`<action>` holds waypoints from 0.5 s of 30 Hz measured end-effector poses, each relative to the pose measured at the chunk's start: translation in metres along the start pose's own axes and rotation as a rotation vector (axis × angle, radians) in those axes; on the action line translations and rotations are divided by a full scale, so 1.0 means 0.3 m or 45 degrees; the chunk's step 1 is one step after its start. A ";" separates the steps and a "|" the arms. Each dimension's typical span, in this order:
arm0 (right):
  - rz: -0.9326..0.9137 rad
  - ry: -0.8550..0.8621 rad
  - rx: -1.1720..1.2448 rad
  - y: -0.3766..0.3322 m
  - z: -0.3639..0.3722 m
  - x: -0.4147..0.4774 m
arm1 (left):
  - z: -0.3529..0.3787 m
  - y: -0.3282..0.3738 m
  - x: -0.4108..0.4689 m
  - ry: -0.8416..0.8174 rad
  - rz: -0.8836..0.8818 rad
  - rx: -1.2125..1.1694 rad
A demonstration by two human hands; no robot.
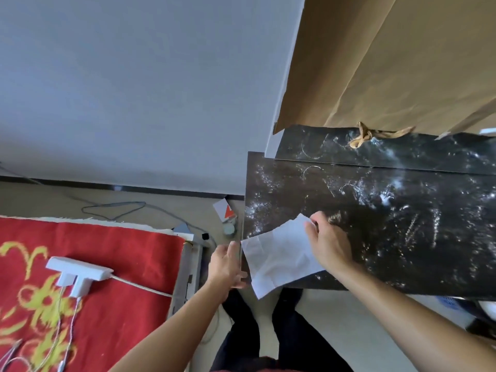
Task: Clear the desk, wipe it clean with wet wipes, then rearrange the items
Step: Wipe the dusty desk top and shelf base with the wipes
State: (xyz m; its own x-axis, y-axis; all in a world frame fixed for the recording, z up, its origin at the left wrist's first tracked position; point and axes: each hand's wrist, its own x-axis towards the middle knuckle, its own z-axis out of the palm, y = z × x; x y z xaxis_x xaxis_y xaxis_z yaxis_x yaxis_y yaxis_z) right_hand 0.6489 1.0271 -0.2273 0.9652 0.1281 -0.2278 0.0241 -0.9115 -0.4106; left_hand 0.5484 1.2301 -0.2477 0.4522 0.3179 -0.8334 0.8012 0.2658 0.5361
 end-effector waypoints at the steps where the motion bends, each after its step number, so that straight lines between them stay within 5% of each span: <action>1: -0.047 -0.006 -0.012 -0.033 0.015 -0.021 | -0.023 -0.004 0.010 0.058 0.002 0.000; 7: -0.259 -0.297 -0.168 -0.191 0.204 -0.138 | -0.141 -0.051 0.059 0.148 0.033 0.080; 11: -0.304 -0.530 0.012 -0.201 0.249 -0.168 | -0.189 -0.080 0.077 0.142 0.024 0.081; 15: -0.529 -0.090 0.009 -0.104 0.186 -0.162 | -0.184 -0.103 0.099 0.110 0.068 0.135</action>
State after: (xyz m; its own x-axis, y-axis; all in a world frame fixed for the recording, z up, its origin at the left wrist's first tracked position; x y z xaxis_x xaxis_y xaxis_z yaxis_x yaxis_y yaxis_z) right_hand 0.5869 1.0710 -0.2528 0.8537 0.5108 -0.1013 0.4053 -0.7739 -0.4866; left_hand 0.5157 1.2815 -0.2816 0.4638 0.4073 -0.7867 0.8158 0.1500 0.5586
